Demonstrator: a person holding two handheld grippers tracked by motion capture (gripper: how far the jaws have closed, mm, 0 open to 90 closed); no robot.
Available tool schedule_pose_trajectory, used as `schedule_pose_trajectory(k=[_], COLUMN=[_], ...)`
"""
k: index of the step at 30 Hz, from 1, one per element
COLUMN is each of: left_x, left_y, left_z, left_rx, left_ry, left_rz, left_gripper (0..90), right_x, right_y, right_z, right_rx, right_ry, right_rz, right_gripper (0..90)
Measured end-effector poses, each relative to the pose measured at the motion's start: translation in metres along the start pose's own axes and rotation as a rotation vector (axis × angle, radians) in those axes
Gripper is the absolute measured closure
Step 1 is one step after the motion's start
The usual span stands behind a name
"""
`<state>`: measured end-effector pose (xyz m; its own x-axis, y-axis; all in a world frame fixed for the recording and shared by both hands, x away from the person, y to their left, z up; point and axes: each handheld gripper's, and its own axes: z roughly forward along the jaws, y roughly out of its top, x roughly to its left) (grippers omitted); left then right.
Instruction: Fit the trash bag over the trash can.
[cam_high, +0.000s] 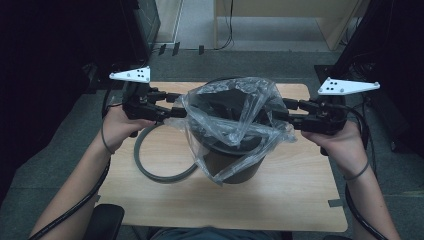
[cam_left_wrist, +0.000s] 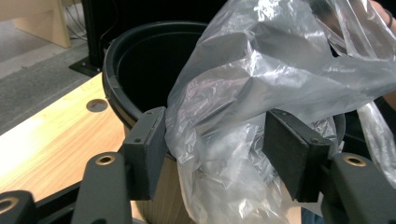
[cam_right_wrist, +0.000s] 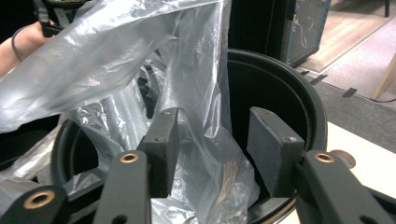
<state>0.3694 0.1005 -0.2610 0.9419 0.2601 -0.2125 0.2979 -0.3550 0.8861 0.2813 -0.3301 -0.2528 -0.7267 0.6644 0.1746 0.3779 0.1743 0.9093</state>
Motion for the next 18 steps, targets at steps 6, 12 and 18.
schedule_pose_trajectory(k=[6,12,18], left_x=[0.008,0.018,0.034], left_y=[0.003,0.009,0.014], left_z=[0.005,0.013,0.021], left_rx=[-0.008,-0.01,0.019], left_ry=[0.002,0.022,0.055], left_rz=[-0.023,-0.037,-0.083], left_gripper=[42.3,45.8,63.2], right_x=[-0.009,-0.019,-0.038], right_y=[0.002,0.003,0.003], right_z=[0.007,0.014,0.022], right_rx=[0.005,0.009,0.025], right_ry=[0.011,0.006,-0.002], right_rz=[0.041,0.076,0.15], right_gripper=[61.2,65.4,82.6])
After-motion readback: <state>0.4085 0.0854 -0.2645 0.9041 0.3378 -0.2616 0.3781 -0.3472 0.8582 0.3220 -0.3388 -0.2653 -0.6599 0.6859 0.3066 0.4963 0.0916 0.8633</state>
